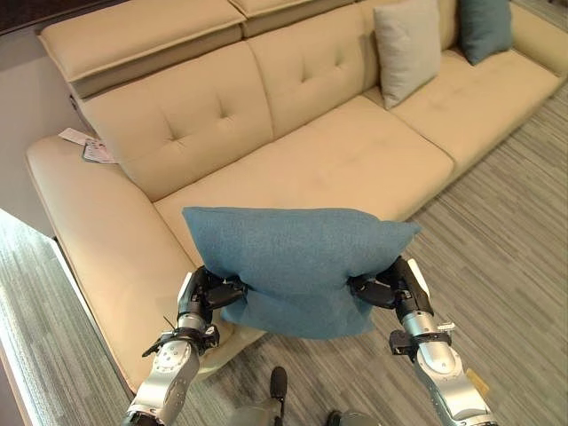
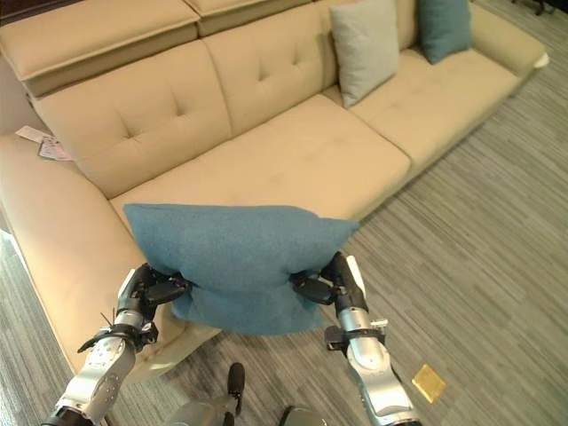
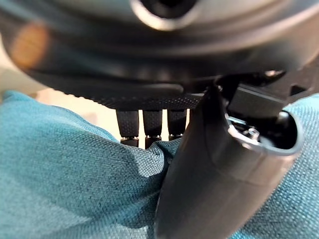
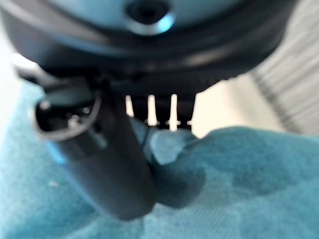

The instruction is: Pick up all the scattered cushions and arrange them neatly on the sofa.

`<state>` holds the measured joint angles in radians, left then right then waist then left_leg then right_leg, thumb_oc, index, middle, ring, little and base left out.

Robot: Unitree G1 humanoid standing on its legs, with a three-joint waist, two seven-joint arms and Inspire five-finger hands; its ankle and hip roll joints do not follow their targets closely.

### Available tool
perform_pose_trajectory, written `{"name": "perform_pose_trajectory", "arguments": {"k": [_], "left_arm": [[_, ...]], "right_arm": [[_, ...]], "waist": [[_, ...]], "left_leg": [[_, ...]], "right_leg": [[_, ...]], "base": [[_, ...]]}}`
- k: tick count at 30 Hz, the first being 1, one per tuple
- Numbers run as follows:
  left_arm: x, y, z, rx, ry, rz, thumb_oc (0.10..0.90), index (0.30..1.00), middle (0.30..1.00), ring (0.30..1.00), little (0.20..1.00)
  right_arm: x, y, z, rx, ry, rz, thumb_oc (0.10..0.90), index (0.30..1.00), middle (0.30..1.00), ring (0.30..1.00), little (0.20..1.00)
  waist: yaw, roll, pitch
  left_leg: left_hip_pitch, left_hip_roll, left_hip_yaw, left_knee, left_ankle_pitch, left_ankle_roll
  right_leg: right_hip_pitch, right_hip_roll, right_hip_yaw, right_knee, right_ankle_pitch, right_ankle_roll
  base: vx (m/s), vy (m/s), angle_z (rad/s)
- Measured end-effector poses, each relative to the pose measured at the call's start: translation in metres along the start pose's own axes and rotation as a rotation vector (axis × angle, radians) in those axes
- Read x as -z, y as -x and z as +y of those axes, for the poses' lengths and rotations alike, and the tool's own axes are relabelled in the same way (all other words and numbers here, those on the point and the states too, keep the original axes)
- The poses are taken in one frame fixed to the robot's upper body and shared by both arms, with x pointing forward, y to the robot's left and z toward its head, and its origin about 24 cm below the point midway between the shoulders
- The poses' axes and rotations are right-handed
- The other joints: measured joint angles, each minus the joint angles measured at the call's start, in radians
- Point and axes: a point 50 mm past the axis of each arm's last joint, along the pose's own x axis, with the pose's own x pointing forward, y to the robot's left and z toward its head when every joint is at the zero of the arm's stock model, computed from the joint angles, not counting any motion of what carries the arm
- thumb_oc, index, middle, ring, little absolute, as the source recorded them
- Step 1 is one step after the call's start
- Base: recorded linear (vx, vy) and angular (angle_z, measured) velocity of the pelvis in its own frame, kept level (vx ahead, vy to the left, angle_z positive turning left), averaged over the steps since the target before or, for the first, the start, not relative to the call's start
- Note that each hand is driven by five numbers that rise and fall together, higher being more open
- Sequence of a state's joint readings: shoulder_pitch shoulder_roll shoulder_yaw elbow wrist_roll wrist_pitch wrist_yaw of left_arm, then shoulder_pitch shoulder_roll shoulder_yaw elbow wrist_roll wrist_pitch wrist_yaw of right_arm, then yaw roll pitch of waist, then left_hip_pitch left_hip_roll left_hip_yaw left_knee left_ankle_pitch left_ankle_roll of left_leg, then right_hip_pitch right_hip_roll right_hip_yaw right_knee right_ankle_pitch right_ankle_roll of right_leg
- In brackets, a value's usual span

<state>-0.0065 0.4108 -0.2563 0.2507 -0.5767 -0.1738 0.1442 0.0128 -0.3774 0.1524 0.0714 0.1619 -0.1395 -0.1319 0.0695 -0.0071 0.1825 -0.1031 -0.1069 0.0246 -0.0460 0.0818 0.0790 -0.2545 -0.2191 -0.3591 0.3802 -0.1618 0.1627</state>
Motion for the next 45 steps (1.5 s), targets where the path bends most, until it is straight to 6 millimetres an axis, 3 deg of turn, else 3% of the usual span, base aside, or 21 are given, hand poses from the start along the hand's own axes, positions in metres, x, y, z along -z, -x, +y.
{"name": "perform_pose_trajectory", "arguments": {"k": [2,4,8,10,12,16,19,20,21,23,26,28,30,31,32,35,37,39,43,44,45], "left_arm": [[0.006,0.002,0.002,-0.014,0.004,0.021,0.4,0.3,0.3,0.3,0.3],[0.007,0.003,0.002,-0.017,0.01,0.026,0.4,0.3,0.3,0.3,0.3],[0.013,0.007,0.001,-0.023,0.021,0.045,0.4,0.3,0.3,0.3,0.3],[0.017,0.01,0.002,-0.027,0.024,0.059,0.4,0.3,0.3,0.3,0.3],[0.027,0.017,0.002,-0.072,0.082,0.081,0.4,0.3,0.3,0.3,0.3],[0.03,0.018,-0.004,-0.058,0.095,0.088,0.4,0.3,0.3,0.3,0.3],[0.032,0.019,-0.009,-0.047,0.11,0.096,0.4,0.3,0.3,0.3,0.3],[0.032,0.018,-0.01,-0.045,0.115,0.094,0.4,0.3,0.3,0.3,0.3],[0.032,0.018,-0.01,-0.045,0.114,0.094,0.4,0.3,0.3,0.3,0.3],[0.03,0.017,-0.008,-0.046,0.107,0.09,0.4,0.3,0.3,0.3,0.3],[0.032,0.018,-0.012,-0.028,0.108,0.095,0.4,0.3,0.3,0.3,0.3],[0.035,0.02,-0.014,-0.019,0.105,0.108,0.4,0.3,0.3,0.3,0.3],[0.037,0.022,-0.013,-0.022,0.104,0.118,0.4,0.3,0.3,0.3,0.3],[0.038,0.024,-0.012,-0.024,0.104,0.122,0.4,0.3,0.3,0.3,0.3],[0.036,0.023,-0.01,-0.021,0.094,0.115,0.4,0.3,0.3,0.3,0.3],[0.032,0.02,-0.009,-0.02,0.083,0.104,0.4,0.3,0.3,0.3,0.3],[0.025,0.015,-0.006,-0.017,0.067,0.082,0.4,0.3,0.3,0.3,0.3],[0.016,0.009,-0.001,-0.013,0.034,0.054,0.4,0.3,0.3,0.3,0.3],[0.007,0.004,0.002,-0.03,0.044,0.02,0.4,0.3,0.3,0.3,0.3],[0.008,0.001,0.001,-0.043,0.062,0.02,0.4,0.3,0.3,0.3,0.3],[0.008,-0.001,-0.002,-0.042,0.069,0.017,0.4,0.3,0.3,0.3,0.3]], "right_arm": [[0.0,-0.001,0.003,-0.012,0.002,0.001,0.4,0.3,0.3,0.3,0.3],[0.002,-0.001,0.003,-0.012,0.003,0.01,0.4,0.3,0.3,0.3,0.3],[0.005,-0.001,0.002,-0.011,0.008,0.026,0.4,0.3,0.3,0.3,0.3],[0.006,-0.001,0.002,-0.016,0.01,0.029,0.4,0.3,0.3,0.3,0.3],[0.014,-0.006,0.006,-0.047,0.022,0.069,0.4,0.3,0.3,0.3,0.3],[0.021,-0.001,-0.007,-0.035,0.068,0.106,0.4,0.3,0.3,0.3,0.3],[0.018,-0.003,-0.01,-0.032,0.077,0.098,0.4,0.3,0.3,0.3,0.3],[0.018,-0.004,-0.012,-0.03,0.081,0.097,0.4,0.3,0.3,0.3,0.3],[0.018,-0.004,-0.013,-0.023,0.079,0.096,0.4,0.3,0.3,0.3,0.3],[0.018,-0.003,-0.011,-0.017,0.063,0.097,0.4,0.3,0.3,0.3,0.3],[0.018,-0.004,-0.014,0.006,0.052,0.094,0.4,0.3,0.3,0.3,0.3],[0.018,-0.004,-0.015,0.009,0.053,0.097,0.4,0.3,0.3,0.3,0.3],[0.018,-0.004,-0.015,0.003,0.059,0.095,0.4,0.3,0.3,0.3,0.3],[0.017,-0.004,-0.015,-0.002,0.064,0.093,0.4,0.3,0.3,0.3,0.3],[0.018,-0.004,-0.012,-0.001,0.048,0.096,0.4,0.3,0.3,0.3,0.3],[0.018,-0.004,-0.011,-0.006,0.05,0.095,0.4,0.3,0.3,0.3,0.3],[0.013,-0.009,-0.008,-0.022,0.056,0.077,0.4,0.3,0.3,0.3,0.3],[0.013,-0.009,-0.006,-0.031,0.047,0.076,0.4,0.3,0.3,0.3,0.3],[0.006,-0.015,-0.004,-0.042,0.046,0.047,0.4,0.3,0.3,0.3,0.3],[0.004,-0.017,-0.003,-0.046,0.051,0.038,0.4,0.3,0.3,0.3,0.3],[0.004,-0.017,-0.004,-0.044,0.052,0.039,0.4,0.3,0.3,0.3,0.3]], "waist": [[-0.005,0.0,0.001],[-0.011,0.002,0.001],[-0.02,-0.006,-0.002],[-0.022,-0.016,-0.007],[-0.004,0.0,-0.02],[0.001,-0.008,-0.027],[0.004,-0.019,-0.022],[0.004,-0.028,-0.017],[0.007,-0.027,-0.018],[0.005,-0.038,-0.008],[0.0,-0.048,0.0],[0.015,-0.043,0.002],[0.03,-0.02,-0.006],[0.027,0.011,-0.014],[0.026,0.004,-0.01],[0.029,0.005,-0.009],[0.033,0.022,0.007],[0.018,0.019,0.016],[0.028,0.017,0.019],[0.012,0.038,0.023],[-0.009,0.05,0.028]], "left_leg": [[0.047,-0.009,0.008,0.001,0.0,0.0],[0.072,-0.006,-0.009,0.007,-0.026,-0.035],[0.126,-0.023,-0.016,0.003,-0.047,-0.019],[0.144,-0.045,-0.016,0.005,-0.07,-0.024],[0.164,-0.021,-0.055,0.009,-0.103,-0.062],[0.145,0.005,-0.077,0.072,-0.115,-0.085],[0.013,-0.004,-0.057,0.326,-0.151,-0.139],[-0.071,-0.002,-0.033,0.478,-0.174,-0.146],[-0.087,0.007,-0.025,0.509,-0.189,-0.139],[-0.101,0.022,-0.033,0.433,-0.207,-0.125],[-0.178,0.022,-0.024,0.315,-0.191,-0.125],[-0.198,0.02,-0.037,0.247,-0.111,-0.12],[-0.151,0.037,-0.042,0.2,-0.042,-0.128],[-0.117,0.058,-0.062,0.168,-0.038,-0.082],[-0.076,0.047,-0.046,0.11,-0.025,-0.045],[-0.031,0.021,-0.019,0.09,-0.028,-0.04],[0.013,0.02,-0.022,0.076,-0.027,-0.038],[0.05,0.013,-0.048,0.073,-0.048,-0.013],[0.051,0.007,-0.079,0.071,-0.059,-0.02],[0.045,0.02,-0.152,0.077,-0.074,-0.015],[0.041,0.028,-0.2,0.077,-0.072,-0.018]], "right_leg": [[-0.047,0.013,0.003,-0.099,0.067,-0.045],[-0.054,0.03,0.024,-0.167,0.114,-0.027],[-0.047,0.047,0.035,-0.232,0.236,-0.085],[-0.034,0.052,0.039,-0.262,0.362,-0.137],[0.033,0.089,0.006,-0.323,0.296,-0.151],[0.125,0.128,0.002,-0.454,0.316,-0.173],[0.139,0.121,0.0,-0.47,0.316,-0.191],[0.151,0.115,0.0,-0.47,0.294,-0.219],[0.155,0.122,0.003,-0.47,0.286,-0.224],[0.178,0.137,0.008,-0.471,0.249,-0.243],[0.198,0.14,0.005,-0.471,0.228,-0.228],[0.214,0.145,0.03,-0.471,0.215,-0.206],[0.223,0.168,0.054,-0.466,0.213,-0.193],[0.231,0.192,0.059,-0.462,0.202,-0.169],[0.216,0.167,0.063,-0.409,0.165,-0.137],[0.189,0.116,0.062,-0.3,0.12,-0.1],[0.084,0.06,0.062,-0.008,0.049,-0.016],[0.017,0.026,0.102,0.178,0.034,0.011],[0.004,-0.003,0.19,0.012,0.028,-0.013],[0.011,0.048,0.338,-0.097,0.039,-0.014],[0.032,0.07,0.391,-0.176,0.056,-0.002]], "base": [[0.2,-0.149,0.14],[0.18,-0.172,0.3],[0.02,-0.027,0.4],[0.23,-0.332,0.23],[0.33,-0.592,-0.02],[0.01,-0.176,0.35],[0.01,-0.171,0.21],[0.09,-0.138,0.13],[0.15,-0.137,0.08],[0.13,-0.077,0.04],[0.14,-0.021,0.0],[0.12,0.012,-0.4],[0.18,0.048,-0.58],[0.18,0.077,-0.4],[0.16,0.097,-0.33],[0.1,0.122,-0.27],[0.05,0.034,-0.17],[0.17,-0.139,0.35],[0.21,-0.26,0.33],[0.23,-0.288,0.82],[0.13,-0.196,1.17]]}}
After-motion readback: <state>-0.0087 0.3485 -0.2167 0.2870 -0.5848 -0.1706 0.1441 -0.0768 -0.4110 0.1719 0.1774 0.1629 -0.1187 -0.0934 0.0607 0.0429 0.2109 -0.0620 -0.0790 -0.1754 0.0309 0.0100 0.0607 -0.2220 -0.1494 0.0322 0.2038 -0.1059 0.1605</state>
